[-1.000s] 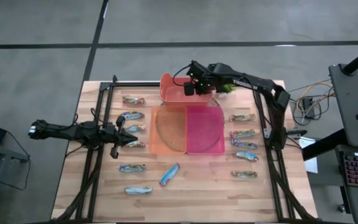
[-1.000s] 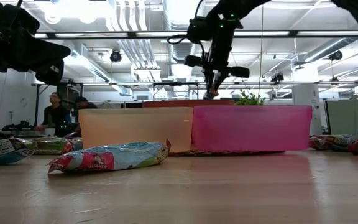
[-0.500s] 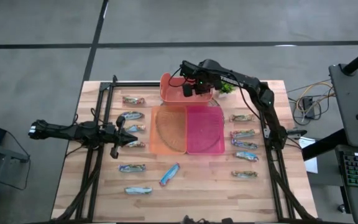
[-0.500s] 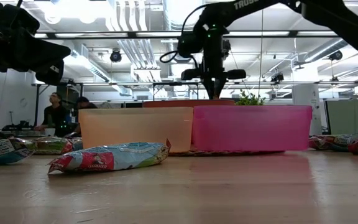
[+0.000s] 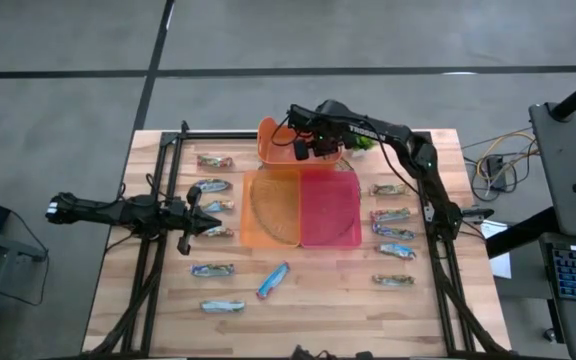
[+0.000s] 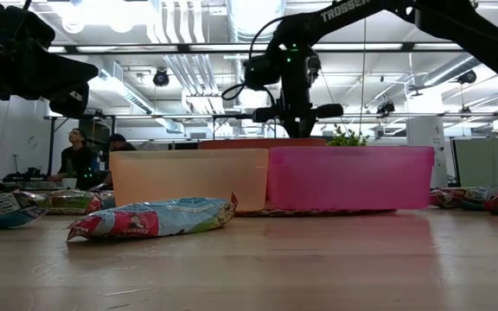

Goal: Pick and place Granola Bars by type
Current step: Put the yellow granola bar into the orange bin

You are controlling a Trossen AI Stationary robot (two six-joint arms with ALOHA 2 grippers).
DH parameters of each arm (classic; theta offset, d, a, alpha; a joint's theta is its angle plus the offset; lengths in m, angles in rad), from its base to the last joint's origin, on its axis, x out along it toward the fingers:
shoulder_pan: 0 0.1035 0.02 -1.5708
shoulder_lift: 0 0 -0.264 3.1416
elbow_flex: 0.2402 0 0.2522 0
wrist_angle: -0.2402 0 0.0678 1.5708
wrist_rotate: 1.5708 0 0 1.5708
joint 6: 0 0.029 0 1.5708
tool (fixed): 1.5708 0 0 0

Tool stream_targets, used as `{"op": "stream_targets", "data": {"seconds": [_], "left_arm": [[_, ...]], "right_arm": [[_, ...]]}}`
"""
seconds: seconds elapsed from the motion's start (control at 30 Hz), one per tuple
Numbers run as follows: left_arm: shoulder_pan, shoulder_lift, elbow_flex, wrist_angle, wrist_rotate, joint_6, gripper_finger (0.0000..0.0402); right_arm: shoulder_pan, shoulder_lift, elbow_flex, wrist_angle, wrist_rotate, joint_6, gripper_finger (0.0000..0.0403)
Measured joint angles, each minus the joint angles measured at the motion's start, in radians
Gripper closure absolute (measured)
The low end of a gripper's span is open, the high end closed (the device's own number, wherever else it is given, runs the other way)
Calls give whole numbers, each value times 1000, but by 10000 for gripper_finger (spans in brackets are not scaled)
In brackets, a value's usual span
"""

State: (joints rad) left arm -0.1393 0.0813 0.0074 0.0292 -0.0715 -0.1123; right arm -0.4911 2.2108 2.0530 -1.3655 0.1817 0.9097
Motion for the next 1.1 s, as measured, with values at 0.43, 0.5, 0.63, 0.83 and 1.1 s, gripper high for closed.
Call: {"op": "stream_targets", "data": {"seconds": [0.43, 0.5, 0.63, 0.83, 1.1], "left_arm": [[0, 0, 0, 0, 0, 0, 401], [0, 0, 0, 0, 0, 0, 401], [0, 0, 0, 0, 0, 0, 401], [0, 0, 0, 0, 0, 0, 401], [0, 0, 0, 0, 0, 0, 401]], "right_arm": [[-7, 50, -1, -3, 1, -5, 392], [-11, 52, -1, -4, 4, -5, 392], [-14, 53, -1, -4, 7, -15, 386], [-13, 53, -2, -5, 5, -40, 347], [-14, 53, -2, -5, 4, -39, 305]]}}
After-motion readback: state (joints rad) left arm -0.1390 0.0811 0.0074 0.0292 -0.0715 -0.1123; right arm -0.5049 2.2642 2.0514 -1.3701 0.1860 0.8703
